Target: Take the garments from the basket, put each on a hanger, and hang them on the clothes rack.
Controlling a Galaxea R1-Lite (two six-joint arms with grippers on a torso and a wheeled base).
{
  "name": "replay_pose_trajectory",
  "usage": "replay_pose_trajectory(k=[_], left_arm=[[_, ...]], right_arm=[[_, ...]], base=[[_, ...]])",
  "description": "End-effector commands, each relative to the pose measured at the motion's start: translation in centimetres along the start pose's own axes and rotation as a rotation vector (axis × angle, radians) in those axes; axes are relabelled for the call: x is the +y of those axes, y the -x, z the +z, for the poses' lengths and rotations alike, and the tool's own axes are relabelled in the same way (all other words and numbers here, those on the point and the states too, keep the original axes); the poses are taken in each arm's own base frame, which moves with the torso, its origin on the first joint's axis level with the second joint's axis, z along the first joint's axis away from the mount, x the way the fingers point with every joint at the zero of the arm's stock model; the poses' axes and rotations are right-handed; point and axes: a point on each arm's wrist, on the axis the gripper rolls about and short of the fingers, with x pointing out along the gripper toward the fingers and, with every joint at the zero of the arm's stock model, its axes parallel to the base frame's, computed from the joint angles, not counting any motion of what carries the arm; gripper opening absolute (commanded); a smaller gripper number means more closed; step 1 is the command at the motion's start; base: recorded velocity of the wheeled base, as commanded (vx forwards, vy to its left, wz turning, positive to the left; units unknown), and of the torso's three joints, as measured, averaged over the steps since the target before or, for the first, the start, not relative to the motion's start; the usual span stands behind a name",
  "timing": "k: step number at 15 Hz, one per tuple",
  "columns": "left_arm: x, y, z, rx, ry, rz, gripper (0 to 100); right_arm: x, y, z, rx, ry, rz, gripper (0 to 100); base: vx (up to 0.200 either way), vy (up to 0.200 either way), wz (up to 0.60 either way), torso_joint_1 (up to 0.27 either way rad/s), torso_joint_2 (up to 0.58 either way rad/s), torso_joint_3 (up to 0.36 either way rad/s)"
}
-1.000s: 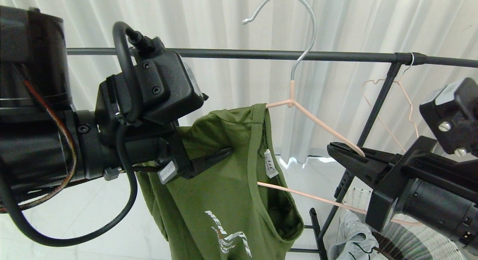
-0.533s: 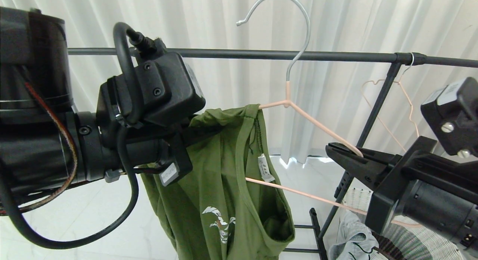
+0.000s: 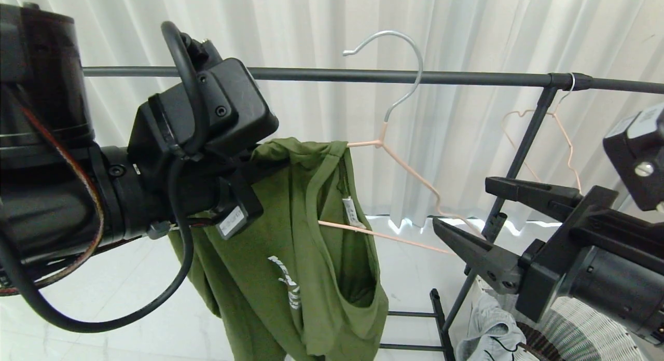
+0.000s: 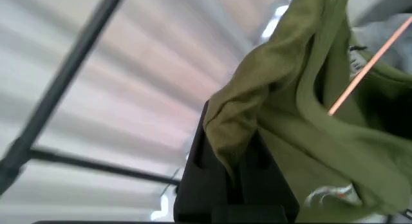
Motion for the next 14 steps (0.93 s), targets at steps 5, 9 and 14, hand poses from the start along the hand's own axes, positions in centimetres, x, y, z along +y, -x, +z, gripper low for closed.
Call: replay_pose_trajectory(k=[5, 9, 14], left_arm=[[-0.9, -0.7, -1.2, 0.036, 0.023, 0.193, 0], [-0.9, -0.6, -0.4, 0.019, 0.199, 0.246, 0], [-1.0, -0.5, 0.8, -0.071, 0.259, 0.275, 0]], right_arm=[[-0.5, 0.6, 0.3, -0.013, 0.009, -0.004, 100], [0.2, -0.4, -1.0, 0.083, 0.046, 0.015, 100], [1.9, -4.2, -2.8, 0.182, -0.077, 0.006, 100]], base=[[0.0, 0.0, 0.0, 0.0, 0.0, 0.0], [0.0, 0.0, 0.0, 0.0, 0.0, 0.0], [0.0, 0.0, 0.0, 0.0, 0.0, 0.0]])
